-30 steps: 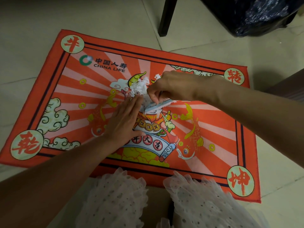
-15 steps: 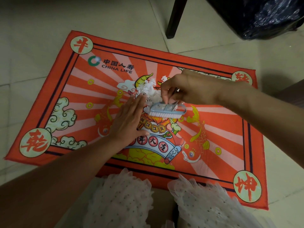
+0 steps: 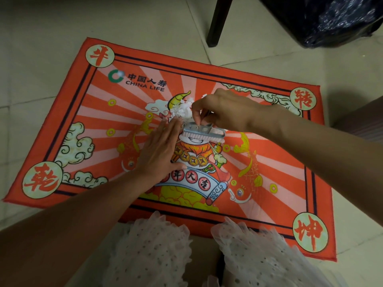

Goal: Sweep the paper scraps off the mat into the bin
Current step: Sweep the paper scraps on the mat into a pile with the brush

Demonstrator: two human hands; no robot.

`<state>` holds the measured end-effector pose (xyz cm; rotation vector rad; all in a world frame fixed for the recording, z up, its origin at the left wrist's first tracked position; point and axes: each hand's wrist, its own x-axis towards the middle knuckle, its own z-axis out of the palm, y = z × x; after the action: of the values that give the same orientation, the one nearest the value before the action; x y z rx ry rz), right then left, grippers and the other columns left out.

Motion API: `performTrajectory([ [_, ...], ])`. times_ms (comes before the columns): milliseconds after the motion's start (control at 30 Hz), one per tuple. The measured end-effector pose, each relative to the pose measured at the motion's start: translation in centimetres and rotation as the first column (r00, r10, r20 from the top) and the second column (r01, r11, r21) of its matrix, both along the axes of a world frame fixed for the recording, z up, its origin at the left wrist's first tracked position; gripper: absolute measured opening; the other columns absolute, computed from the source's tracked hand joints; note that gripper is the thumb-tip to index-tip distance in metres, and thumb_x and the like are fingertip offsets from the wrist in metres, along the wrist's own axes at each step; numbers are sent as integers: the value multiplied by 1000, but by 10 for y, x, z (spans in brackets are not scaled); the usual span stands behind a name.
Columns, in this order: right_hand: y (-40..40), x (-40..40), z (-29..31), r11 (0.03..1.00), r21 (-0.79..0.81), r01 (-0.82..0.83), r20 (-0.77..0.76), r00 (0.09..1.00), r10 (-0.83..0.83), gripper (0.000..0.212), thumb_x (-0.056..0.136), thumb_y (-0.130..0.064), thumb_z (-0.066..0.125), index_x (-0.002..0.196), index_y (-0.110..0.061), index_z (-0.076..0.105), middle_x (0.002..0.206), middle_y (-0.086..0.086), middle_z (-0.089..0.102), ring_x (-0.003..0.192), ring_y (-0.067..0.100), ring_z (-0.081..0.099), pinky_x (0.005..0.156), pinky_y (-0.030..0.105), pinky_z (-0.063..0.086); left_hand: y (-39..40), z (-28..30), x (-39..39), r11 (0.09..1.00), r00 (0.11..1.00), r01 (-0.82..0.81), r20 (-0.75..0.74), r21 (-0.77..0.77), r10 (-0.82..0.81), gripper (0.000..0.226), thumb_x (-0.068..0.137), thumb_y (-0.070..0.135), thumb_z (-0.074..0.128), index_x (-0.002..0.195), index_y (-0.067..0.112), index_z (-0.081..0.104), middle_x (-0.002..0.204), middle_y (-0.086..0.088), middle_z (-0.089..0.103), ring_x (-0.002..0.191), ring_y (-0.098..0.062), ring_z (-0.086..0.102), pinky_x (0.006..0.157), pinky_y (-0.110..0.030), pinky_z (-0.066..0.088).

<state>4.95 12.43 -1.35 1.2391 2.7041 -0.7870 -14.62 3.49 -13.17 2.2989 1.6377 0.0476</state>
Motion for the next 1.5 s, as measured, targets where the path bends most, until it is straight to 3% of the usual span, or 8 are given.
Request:
performTrajectory([
  [233, 10, 10, 25, 998, -25, 65, -43, 997, -66, 25, 85, 4, 59, 91, -18, 69, 85, -2, 73, 69, -7, 64, 73, 25, 55, 0, 2, 0, 1000, 1000, -6, 27, 5, 6, 129, 70, 59, 74, 154, 16, -13, 163, -1, -14, 150, -23, -12, 119, -39, 5],
  [433, 38, 31, 46, 978, -21, 209, -118, 971, -210, 19, 86, -4, 68, 89, -23, 69, 87, -1, 74, 76, 1, 70, 73, 10, 53, 7, 0, 1, 999, 998, -33, 51, -6, 33, 128, 71, 60, 73, 153, 17, -16, 162, 0, -16, 149, -23, -13, 121, -42, 6],
  [600, 58, 37, 43, 961, 79, 266, -102, 961, -257, 15, 86, -4, 67, 91, -18, 69, 88, 4, 73, 81, 14, 72, 81, 34, 58, 17, -2, 1, 997, 994, -74, 81, -3, 74, 128, 70, 59, 74, 154, 17, -13, 162, 0, -13, 150, -24, -10, 122, -46, 10],
  [700, 70, 33, 27, 941, 188, 281, -75, 960, -272, 17, 87, -1, 64, 94, -16, 68, 92, 8, 72, 82, 17, 67, 79, 30, 52, 22, -4, 1, 997, 991, -78, 104, -9, 79, 128, 69, 61, 72, 154, 18, -14, 162, 1, -14, 150, -24, -12, 122, -46, 9],
  [767, 79, 28, 13, 927, 256, 275, -42, 961, -273, 19, 87, -1, 60, 96, -16, 67, 92, 9, 72, 79, 20, 64, 73, 26, 45, 23, -6, 0, 997, 991, -78, 105, -7, 78, 128, 69, 62, 72, 154, 18, -14, 163, 1, -14, 149, -23, -12, 122, -47, 11],
  [933, 93, 13, -19, 913, 365, 180, 67, 974, -219, 24, 86, 1, 57, 101, -15, 65, 91, 15, 69, 85, 36, 64, 73, 39, 52, 25, -11, -3, 995, 988, -96, 124, -17, 97, 130, 65, 68, 68, 153, 20, -16, 163, 1, -12, 150, -23, -8, 120, -50, 17],
  [1333, 72, 0, -22, 959, 280, 51, 103, 991, -83, 13, 93, -19, 61, 104, -14, 65, 90, 10, 70, 80, 31, 65, 71, 34, 52, 22, -14, -3, 995, 990, -96, 99, 3, 95, 128, 69, 66, 68, 153, 19, -15, 163, -1, -12, 150, -26, -7, 120, -50, 16],
  [1500, 57, -3, -28, 953, 300, 47, 94, 993, -78, 20, 86, -3, 66, 98, -19, 63, 84, 5, 67, 73, 28, 63, 61, 30, 48, 16, -13, -1, 993, 989, -115, 102, 23, 112, 125, 71, 64, 68, 154, 16, -11, 163, -2, -8, 150, -26, -6, 120, -50, 16],
])
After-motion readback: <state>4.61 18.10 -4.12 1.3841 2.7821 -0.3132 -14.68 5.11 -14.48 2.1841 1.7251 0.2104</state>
